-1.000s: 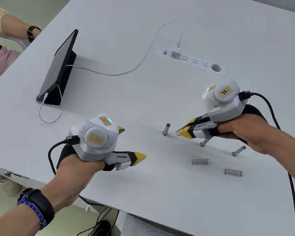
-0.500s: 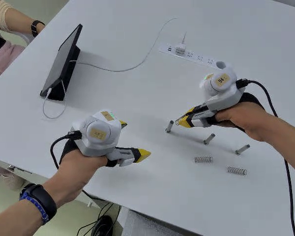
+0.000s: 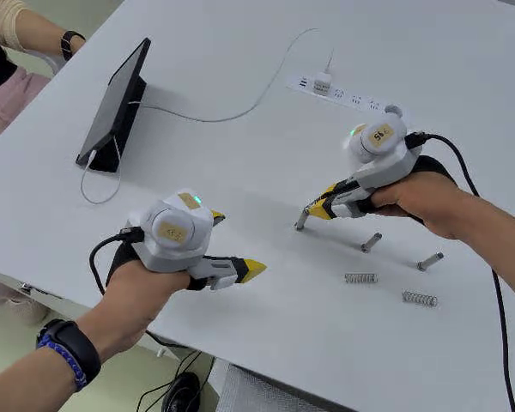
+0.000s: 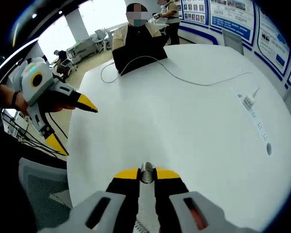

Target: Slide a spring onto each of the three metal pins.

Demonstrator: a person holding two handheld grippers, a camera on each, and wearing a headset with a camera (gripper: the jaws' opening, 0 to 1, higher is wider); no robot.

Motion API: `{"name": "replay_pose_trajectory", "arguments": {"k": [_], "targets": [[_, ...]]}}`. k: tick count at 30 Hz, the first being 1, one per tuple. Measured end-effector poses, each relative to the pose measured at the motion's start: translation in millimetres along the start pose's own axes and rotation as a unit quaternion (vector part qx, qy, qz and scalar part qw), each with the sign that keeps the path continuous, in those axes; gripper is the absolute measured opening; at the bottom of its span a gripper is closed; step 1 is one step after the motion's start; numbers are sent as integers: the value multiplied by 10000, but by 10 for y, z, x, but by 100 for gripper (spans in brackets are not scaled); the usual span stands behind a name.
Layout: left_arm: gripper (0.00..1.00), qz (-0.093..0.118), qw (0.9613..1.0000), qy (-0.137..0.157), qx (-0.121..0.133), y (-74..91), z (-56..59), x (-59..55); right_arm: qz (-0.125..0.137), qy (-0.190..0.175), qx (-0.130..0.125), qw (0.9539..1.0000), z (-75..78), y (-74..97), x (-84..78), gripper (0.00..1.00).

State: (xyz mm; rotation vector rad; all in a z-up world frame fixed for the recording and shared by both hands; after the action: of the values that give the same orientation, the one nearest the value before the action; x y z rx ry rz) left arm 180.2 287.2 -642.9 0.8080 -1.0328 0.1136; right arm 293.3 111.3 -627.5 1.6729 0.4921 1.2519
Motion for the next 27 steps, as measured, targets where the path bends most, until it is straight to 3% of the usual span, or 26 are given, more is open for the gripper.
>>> {"name": "replay_pose_trajectory", "arguments": {"k": [27], "targets": [[63,16,10000,47,2,6,-21,-13,-149,343,-2,9993,-32,-210,46,13]]}}
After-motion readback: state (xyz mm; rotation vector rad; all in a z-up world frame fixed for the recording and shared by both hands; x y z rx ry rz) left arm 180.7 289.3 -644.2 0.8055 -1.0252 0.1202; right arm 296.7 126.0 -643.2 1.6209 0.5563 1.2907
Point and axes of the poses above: the centre of the closed fingertips' face, and the gripper's own axes: y roughly backward along the fingers, z roughly to its right, x roughly out of its top, the point moved 8 cm from there along y, roughly backward along the fingers, and after that the axes turned 9 degrees about -x, right-handed, at the moved point
